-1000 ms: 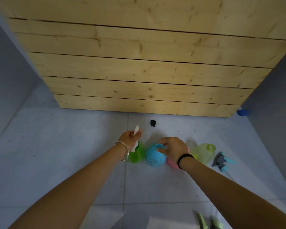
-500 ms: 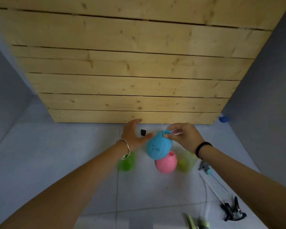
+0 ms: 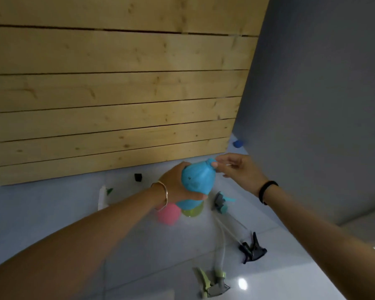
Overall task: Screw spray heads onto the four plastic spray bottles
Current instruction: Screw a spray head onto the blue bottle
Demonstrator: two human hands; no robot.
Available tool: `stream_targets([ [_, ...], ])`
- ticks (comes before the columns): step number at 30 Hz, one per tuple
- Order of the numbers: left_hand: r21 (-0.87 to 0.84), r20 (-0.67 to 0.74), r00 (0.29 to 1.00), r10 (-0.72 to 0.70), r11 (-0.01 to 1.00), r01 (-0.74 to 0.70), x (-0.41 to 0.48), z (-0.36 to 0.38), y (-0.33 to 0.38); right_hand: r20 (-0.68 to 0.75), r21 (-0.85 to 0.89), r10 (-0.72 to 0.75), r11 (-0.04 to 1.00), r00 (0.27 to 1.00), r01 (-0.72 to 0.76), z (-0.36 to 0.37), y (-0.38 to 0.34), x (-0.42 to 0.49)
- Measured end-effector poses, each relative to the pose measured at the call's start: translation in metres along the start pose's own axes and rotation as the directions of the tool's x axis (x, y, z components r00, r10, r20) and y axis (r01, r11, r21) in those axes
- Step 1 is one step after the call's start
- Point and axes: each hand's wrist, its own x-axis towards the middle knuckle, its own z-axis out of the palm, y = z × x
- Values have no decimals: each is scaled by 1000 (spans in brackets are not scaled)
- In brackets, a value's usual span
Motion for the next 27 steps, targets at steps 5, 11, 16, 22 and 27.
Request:
stream_targets([
  [5,20,3,1000,-5,1000,5,13,19,-10,-143,207,324,934,935,-292,-18,93,-3],
  [11,-57,-56,996,-70,996,67,23,21,-26,-181,80,563,825,806,-559,-4,200,-5],
  [16,-75,-50,994,-97,993,93,27,20,-36,-183,121,609,793,771,-597,13,236,22],
  [22,-64,-96,988,-121,991,115,31,19,-33,-171,-98,593,784,787,-613,33,252,45],
  [27,-121,-106,986,-132,985,120,33,21,-31,-239,-137,556,793,796,-594,43,252,40],
])
